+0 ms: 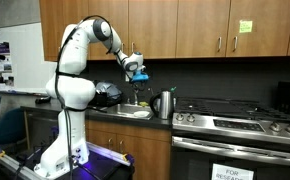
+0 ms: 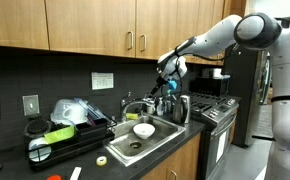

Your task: Move the faucet to the left

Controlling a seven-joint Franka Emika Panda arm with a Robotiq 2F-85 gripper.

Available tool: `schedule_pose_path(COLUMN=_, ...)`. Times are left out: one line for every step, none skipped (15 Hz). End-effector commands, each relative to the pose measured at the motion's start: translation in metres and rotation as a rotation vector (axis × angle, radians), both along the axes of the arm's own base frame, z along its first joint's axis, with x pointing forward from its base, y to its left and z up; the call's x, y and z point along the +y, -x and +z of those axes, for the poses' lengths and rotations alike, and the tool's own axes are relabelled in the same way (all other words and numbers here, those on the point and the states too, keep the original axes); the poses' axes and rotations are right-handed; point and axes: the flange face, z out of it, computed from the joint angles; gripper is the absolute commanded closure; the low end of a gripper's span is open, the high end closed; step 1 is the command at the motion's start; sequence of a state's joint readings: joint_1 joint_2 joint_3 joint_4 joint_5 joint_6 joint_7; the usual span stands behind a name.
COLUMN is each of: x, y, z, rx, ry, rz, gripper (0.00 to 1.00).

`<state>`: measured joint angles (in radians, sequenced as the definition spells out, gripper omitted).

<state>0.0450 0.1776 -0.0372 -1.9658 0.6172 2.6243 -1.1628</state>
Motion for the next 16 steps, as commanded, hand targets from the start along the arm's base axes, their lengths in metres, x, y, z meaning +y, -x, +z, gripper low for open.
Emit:
schedule_pose_path(x=0.001, y=0.000, z=0.001, rx=0.000, ry=0.000, rz=0.000, gripper=0.00)
schedule_pose_path(x=0.001, y=0.000, z=0.001, rx=0.000, ry=0.000, rz=0.000, gripper=0.00)
schedule_pose_path(x=0.001, y=0.000, z=0.001, rx=0.000, ry=0.000, rz=0.000, gripper=0.00)
schedule_pose_path(x=0.001, y=0.000, z=0.001, rx=0.000, ry=0.000, rz=0.000, gripper=0.00)
schedule_pose_path(x=0.001, y=0.000, z=0.001, rx=0.000, ry=0.000, rz=0.000, gripper=0.00)
schedule_pose_path(x=0.001, y=0.000, z=0.001, rx=0.000, ry=0.000, rz=0.000, gripper=0.00)
schedule_pose_path(x=0.001, y=-0.001, z=0.001, rx=0.000, ry=0.000, rz=0.000, gripper=0.00)
schedule_pose_path(x=0.001, y=-0.002, z=-0.001, rx=-0.002, ry=0.029, rz=0.006, gripper=0.00)
schedule_pose_path(x=0.002, y=-0.004, z=-0.001, rx=-0.009, ry=0.041, rz=0.019, gripper=0.00)
schedule_pose_path(x=-0.025, y=0.025, z=0.013, rx=-0.026, ry=0.067, rz=0.077, gripper=0.00)
schedule_pose_path(x=-0.031, y=0.027, z=0.015, rx=-0.033, ry=0.069, rz=0.085, gripper=0.00)
schedule_pose_path(x=-0.038, y=0.029, z=0.015, rx=-0.040, ry=0.076, rz=0.097, gripper=0.00)
schedule_pose_path(x=-0.022, y=0.009, z=0.003, rx=-0.022, ry=0.067, rz=0.063, gripper=0.00)
schedule_pose_path(x=-0.032, y=0.014, z=0.006, rx=-0.028, ry=0.076, rz=0.070, gripper=0.00)
schedule_pose_path(x=-0.041, y=0.018, z=0.009, rx=-0.029, ry=0.081, rz=0.071, gripper=0.00)
schedule_pose_path(x=-0.046, y=0.021, z=0.011, rx=-0.030, ry=0.084, rz=0.073, gripper=0.00)
